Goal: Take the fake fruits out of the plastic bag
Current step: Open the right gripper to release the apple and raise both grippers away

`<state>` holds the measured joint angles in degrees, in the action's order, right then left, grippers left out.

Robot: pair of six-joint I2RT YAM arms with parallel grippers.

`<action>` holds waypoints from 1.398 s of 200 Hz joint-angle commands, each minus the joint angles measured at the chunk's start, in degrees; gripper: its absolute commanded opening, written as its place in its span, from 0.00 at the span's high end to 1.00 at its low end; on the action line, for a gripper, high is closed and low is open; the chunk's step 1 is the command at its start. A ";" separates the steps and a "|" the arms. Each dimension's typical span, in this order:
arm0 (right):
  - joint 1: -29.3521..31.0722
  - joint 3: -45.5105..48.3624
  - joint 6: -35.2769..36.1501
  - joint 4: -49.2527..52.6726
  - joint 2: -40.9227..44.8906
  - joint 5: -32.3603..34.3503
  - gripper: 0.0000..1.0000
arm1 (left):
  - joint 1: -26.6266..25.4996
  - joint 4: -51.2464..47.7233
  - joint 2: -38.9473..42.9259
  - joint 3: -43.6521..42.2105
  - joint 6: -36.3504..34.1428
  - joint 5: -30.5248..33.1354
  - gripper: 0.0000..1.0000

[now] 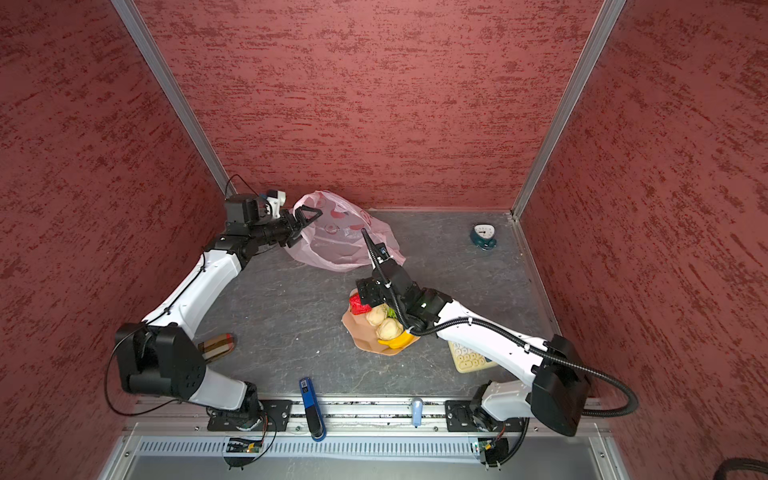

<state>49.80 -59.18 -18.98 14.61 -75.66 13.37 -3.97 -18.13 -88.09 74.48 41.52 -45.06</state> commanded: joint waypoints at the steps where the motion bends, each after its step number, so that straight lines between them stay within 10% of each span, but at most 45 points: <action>1: -2.10 -1.53 0.71 1.52 2.38 -0.47 0.13 | -0.88 -11.12 -0.52 3.08 -1.31 -11.02 0.00; 48: -10.28 1.15 -2.94 -0.01 4.10 -8.67 0.12 | -2.94 -39.41 0.17 10.48 -18.28 8.07 0.00; 83: -15.98 2.78 -4.48 -0.81 5.43 -12.75 0.12 | -2.47 -37.72 4.40 4.27 -18.87 6.50 0.00; 127: -18.75 3.01 -3.48 0.75 6.49 -11.63 0.11 | -3.15 -42.01 8.33 0.55 -20.64 20.18 0.00; 153: -19.24 2.97 -2.75 2.30 6.62 -12.03 0.11 | 0.43 -29.95 11.91 -7.30 -13.40 0.36 0.00; 198: -19.53 4.27 -1.35 3.56 8.86 -12.71 0.11 | -0.12 -20.79 13.93 -14.37 -12.26 -12.76 0.00; 279: -19.57 0.50 2.73 5.74 6.99 -13.29 0.12 | -6.08 -36.34 20.60 -16.53 -8.69 28.83 0.00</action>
<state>30.65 -55.81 -18.76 19.38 -67.70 1.43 -8.32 -51.29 -71.50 59.24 28.99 -32.84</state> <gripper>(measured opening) 0.879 0.996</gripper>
